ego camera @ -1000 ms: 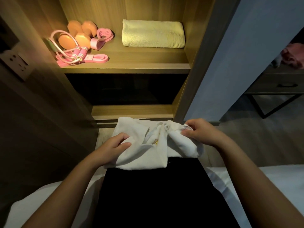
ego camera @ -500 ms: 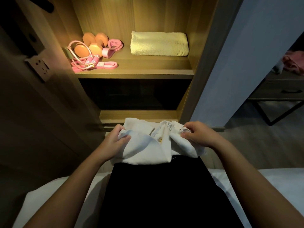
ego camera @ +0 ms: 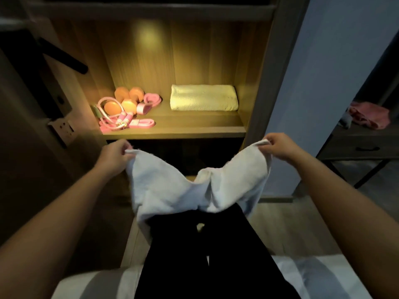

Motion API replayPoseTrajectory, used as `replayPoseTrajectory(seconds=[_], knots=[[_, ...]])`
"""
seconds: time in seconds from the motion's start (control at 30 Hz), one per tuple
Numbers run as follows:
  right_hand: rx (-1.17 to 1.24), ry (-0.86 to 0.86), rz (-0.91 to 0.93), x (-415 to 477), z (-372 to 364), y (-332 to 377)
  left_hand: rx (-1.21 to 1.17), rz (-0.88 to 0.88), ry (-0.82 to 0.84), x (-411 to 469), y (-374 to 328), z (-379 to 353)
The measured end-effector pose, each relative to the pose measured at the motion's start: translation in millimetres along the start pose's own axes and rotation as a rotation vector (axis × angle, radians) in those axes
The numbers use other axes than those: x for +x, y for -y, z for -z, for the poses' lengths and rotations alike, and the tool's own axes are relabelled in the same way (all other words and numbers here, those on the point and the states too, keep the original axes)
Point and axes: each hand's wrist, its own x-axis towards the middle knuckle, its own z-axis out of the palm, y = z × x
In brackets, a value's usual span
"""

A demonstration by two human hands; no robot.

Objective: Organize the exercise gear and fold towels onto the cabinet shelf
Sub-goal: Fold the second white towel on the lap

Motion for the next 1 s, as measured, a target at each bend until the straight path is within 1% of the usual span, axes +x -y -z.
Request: replayPoseTrajectory(seconds=[0.13, 0.2, 0.27, 0.33, 0.43, 0.57, 0.63, 0.73, 0.8, 0.87, 0.93, 1.0], knots=[[-0.022, -0.265, -0.191, 34, 45, -22, 0.169, 0.147, -0.152, 35, 20, 47], [0.029, -0.364, -0.265, 42, 58, -36, 0.249, 0.165, -0.184, 42, 30, 69], [0.057, -0.435, -0.312, 48, 67, -41, 0.257, 0.157, -0.223, 44, 31, 83], [0.092, -0.497, -0.317, 53, 71, -37, 0.197, 0.179, -0.275, 45, 24, 87], [0.143, -0.566, -0.321, 58, 74, -28, 0.039, 0.287, -0.378, 50, 10, 81], [0.236, -0.622, -0.348, 58, 74, -23, -0.15, 0.409, -0.437, 59, 2, 70], [0.283, -0.641, -0.358, 57, 73, -22, -0.267, 0.428, -0.47, 60, -4, 66], [0.366, -0.66, -0.322, 54, 66, -15, -0.355, 0.327, -0.504, 63, -22, 60], [0.407, -0.63, -0.216, 54, 59, 1, -0.385, 0.215, -0.499, 64, -42, 57], [0.453, -0.572, -0.069, 55, 51, 34, -0.406, 0.078, -0.463, 66, -68, 53], [0.495, -0.466, 0.111, 53, 42, 74, -0.388, -0.053, -0.414, 68, -99, 49], [0.477, -0.28, 0.294, 45, 35, 119, -0.392, -0.174, -0.353, 68, -135, 47]])
